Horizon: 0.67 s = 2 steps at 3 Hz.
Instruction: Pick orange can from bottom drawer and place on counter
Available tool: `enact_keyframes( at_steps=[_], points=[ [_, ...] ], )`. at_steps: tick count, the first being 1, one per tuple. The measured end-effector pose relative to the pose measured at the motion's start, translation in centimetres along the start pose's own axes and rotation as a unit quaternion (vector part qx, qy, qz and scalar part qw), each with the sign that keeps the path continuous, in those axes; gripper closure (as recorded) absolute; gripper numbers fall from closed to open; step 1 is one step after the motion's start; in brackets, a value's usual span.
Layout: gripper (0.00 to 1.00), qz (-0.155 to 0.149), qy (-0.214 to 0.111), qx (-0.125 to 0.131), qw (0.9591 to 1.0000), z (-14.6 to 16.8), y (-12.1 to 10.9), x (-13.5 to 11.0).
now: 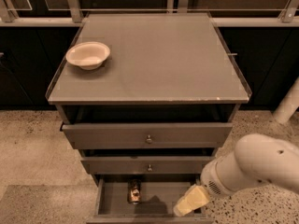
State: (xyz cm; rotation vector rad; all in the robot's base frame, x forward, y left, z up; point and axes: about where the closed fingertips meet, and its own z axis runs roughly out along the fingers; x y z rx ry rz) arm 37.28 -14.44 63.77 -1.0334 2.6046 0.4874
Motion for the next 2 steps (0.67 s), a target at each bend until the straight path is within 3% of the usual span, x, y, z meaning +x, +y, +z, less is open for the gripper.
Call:
enact_keyframes(
  at_steps=[1,2],
  points=[
    [0.00,0.010,-0.013,-0.018,0.9997,7.1,-0.4,0.7],
    [0.00,0.017,-0.045,-0.001,0.9988,8.3,-1.8,-0.5]
  ],
)
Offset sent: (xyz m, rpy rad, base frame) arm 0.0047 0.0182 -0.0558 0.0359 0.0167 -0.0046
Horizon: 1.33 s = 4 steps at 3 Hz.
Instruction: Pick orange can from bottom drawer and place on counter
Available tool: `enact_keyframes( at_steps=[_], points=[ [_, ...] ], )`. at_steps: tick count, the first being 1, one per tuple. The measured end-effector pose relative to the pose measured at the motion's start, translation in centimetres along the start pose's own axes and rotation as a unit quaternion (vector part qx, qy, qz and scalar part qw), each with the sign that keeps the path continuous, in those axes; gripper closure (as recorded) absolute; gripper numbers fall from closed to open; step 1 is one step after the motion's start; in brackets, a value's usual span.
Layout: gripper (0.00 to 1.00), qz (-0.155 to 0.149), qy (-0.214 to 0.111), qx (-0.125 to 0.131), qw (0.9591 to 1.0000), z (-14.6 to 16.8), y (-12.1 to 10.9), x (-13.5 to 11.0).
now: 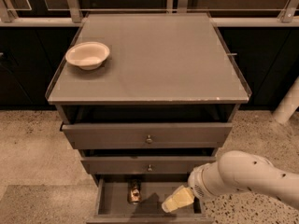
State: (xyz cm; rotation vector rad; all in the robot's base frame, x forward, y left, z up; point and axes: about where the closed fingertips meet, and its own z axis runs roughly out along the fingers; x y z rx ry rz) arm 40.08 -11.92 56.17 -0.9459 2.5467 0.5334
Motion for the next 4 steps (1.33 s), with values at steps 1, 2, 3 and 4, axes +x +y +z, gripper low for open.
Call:
enact_keyframes(
  at_steps=[1,2,3,4],
  points=[
    [0.00,-0.001,-0.006,-0.007,1.0000,-0.3,0.5,0.6],
    [0.00,0.021,-0.043,-0.030,0.9984,2.3,1.8,3.0],
    [0.00,0.045,-0.108,-0.023,0.9929,6.9,-0.5,3.2],
    [0.00,0.055,-0.132,-0.003,0.9897,10.8,-2.9,2.7]
  ],
)
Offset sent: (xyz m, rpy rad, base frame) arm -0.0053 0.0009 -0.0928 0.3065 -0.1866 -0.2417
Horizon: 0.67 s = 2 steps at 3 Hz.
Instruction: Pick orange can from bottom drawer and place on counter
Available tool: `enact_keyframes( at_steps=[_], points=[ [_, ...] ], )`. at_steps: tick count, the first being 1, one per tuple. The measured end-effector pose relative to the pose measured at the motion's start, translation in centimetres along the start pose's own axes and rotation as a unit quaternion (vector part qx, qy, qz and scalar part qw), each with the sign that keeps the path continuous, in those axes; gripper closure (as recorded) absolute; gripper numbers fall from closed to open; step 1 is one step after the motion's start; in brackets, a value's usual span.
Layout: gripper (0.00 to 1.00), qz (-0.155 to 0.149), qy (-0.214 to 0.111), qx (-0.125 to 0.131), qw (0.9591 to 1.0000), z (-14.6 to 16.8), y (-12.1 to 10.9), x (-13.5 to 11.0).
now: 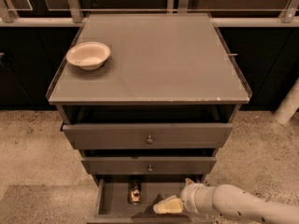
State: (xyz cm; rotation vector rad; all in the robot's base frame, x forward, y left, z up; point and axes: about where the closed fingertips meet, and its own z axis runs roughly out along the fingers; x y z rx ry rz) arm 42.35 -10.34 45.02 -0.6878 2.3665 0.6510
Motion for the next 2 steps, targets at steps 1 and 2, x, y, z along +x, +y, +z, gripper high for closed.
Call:
enact_keyframes(
  at_steps=[1,2],
  points=[
    [0.00,-0.001,-0.005,0.003,1.0000,0.4,-0.1,-0.3],
    [0.00,0.018,0.014,0.014,0.9996,0.9,-0.1,1.7]
  ],
)
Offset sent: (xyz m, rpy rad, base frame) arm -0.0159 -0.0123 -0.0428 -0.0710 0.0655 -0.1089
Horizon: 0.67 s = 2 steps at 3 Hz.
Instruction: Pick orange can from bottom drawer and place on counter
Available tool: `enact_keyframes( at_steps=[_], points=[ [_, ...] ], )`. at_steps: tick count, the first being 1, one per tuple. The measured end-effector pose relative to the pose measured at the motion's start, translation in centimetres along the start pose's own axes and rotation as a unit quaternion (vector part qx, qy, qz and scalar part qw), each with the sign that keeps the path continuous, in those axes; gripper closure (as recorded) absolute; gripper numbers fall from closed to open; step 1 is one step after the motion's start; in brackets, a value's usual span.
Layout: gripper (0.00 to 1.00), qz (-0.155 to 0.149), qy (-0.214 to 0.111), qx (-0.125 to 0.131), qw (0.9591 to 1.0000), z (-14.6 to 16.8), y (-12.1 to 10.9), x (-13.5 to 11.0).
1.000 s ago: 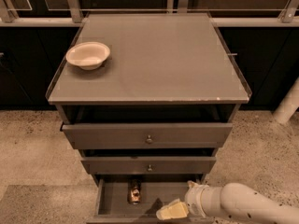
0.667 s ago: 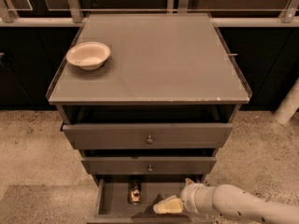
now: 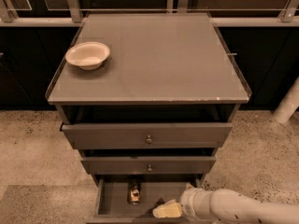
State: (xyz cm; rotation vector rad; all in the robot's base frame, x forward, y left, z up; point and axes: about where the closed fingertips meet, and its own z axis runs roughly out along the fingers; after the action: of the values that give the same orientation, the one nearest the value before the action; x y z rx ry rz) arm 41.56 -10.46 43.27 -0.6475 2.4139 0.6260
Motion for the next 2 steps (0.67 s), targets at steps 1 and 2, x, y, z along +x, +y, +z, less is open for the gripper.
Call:
enact_keyframes(
  at_steps=[1,2],
  points=[
    [0.00,0.022,0.029,0.018,0.9992,3.3,-0.3,3.8],
    [0.00,0.017,0.033,0.034,0.9987,8.1,-1.0,4.9]
  ],
)
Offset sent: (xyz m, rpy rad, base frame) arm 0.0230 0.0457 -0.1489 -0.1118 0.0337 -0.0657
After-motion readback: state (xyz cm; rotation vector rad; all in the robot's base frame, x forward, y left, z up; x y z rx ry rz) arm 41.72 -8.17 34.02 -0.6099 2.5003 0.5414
